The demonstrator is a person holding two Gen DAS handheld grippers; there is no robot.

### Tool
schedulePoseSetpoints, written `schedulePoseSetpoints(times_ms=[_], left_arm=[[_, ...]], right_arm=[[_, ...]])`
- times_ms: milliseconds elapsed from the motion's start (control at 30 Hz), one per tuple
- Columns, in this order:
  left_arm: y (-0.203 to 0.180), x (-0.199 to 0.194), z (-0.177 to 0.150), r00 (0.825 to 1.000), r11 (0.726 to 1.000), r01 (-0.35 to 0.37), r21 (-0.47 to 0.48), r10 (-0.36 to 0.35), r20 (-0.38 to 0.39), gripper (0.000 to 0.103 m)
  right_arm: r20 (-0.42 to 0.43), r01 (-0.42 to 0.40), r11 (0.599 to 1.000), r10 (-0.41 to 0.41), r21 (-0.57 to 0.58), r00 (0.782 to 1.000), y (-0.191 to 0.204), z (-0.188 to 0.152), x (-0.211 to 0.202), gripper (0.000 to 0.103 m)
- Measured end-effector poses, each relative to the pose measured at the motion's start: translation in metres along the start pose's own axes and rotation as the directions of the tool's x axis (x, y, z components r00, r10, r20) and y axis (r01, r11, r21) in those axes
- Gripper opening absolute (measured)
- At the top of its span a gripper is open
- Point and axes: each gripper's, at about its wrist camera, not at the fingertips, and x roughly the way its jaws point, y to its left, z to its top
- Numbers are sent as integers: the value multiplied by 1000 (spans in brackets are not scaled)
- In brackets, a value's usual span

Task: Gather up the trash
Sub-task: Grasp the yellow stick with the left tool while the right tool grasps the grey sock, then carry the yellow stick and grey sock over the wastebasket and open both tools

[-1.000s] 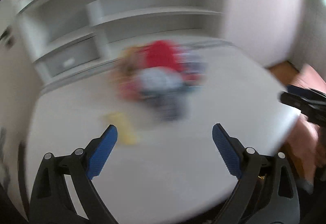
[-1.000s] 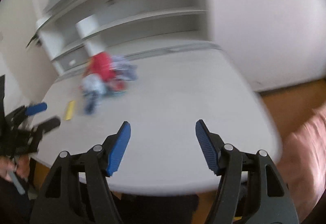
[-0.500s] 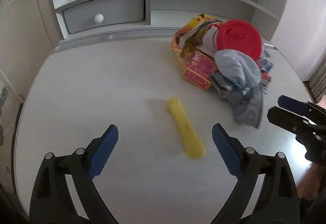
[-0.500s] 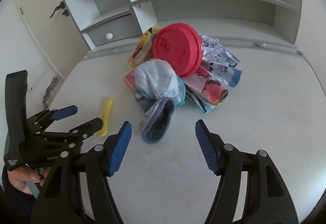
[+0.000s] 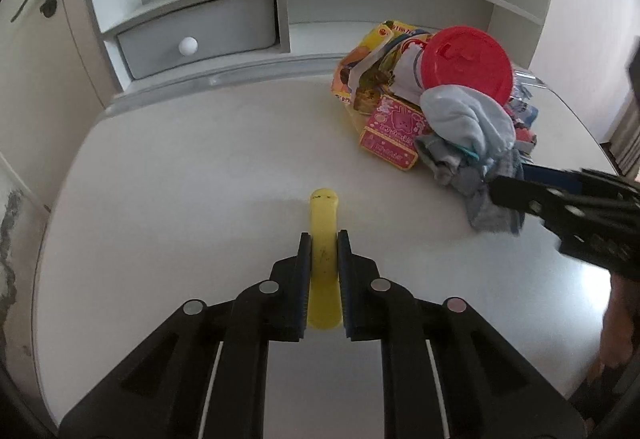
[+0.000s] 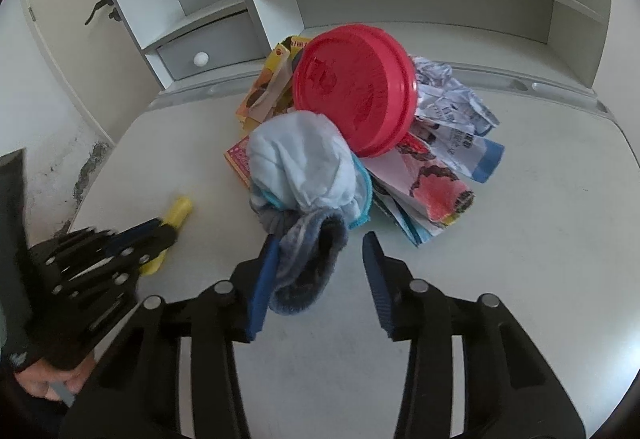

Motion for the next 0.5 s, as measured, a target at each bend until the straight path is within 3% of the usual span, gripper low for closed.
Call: schedulePoseSetpoints(times_ms=[100,167,267,500], left_arm=[[6,-9,-7,1000,1000,22,-15,-22,9,12],[9,-14,-14,999,999,33,-24,-33,16,12],[9,-19,-20,999,999,44,-18,-44,22,12],[-9,-29,-15,993,994,110,17,-111,47,12]], right_arm=[[-12,8,1000,-8,4,1000,3,1,6,37],[-11,-14,1000,14,23,1000,5,-1,2,14],[28,-7,1000,6,26,1000,8,-6,-16,10],[103,-96,988,84,119,991,-18,-25,-66,9]])
